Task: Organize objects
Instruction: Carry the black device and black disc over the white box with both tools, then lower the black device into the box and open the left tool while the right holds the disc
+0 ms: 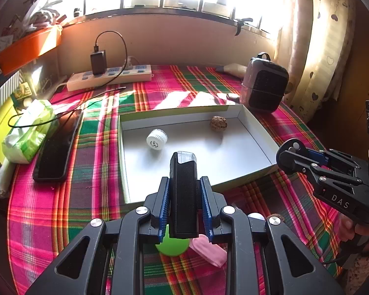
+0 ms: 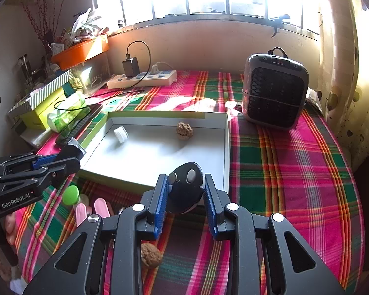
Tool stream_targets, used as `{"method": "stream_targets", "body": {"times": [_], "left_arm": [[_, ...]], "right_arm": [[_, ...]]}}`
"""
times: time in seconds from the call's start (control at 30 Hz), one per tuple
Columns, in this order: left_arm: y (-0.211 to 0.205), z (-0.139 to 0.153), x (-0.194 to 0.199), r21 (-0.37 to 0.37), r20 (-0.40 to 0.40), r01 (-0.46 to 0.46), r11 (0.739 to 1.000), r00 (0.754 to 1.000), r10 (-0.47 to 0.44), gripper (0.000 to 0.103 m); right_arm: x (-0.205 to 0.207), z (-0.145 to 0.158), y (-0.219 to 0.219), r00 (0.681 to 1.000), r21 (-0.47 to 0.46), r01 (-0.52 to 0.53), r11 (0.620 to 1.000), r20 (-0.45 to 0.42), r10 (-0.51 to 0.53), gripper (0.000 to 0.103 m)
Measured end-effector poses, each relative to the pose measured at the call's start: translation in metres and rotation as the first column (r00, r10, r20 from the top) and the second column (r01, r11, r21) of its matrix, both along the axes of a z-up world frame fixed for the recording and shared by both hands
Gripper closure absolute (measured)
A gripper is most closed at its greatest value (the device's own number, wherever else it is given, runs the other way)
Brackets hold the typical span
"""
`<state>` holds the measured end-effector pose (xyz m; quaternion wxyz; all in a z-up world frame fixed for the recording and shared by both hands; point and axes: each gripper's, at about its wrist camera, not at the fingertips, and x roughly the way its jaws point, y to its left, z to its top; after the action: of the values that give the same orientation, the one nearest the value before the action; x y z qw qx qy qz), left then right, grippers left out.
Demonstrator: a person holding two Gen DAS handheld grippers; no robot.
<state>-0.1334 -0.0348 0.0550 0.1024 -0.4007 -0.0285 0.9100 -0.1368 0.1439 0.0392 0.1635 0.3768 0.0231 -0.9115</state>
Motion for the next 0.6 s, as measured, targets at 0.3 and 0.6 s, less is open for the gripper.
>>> {"method": "stream_targets", "body": {"times": [0.3, 0.6], "left_arm": [[0.013, 0.001, -0.033, 0.001, 0.016, 0.025, 1.000, 1.000, -0.025, 0.081], [0.020, -0.008, -0.068, 0.001, 0.047, 0.028, 1.000, 0.998, -0.028, 0.081]], "right_arm": [[-0.037, -0.003, -0.008, 1.000, 0.041, 0.003, 0.999, 0.011, -0.004, 0.073], [-0.073, -0.011, -0.014, 1.000, 0.100, 0.010, 0.995, 0.021, -0.013, 0.073]]}}
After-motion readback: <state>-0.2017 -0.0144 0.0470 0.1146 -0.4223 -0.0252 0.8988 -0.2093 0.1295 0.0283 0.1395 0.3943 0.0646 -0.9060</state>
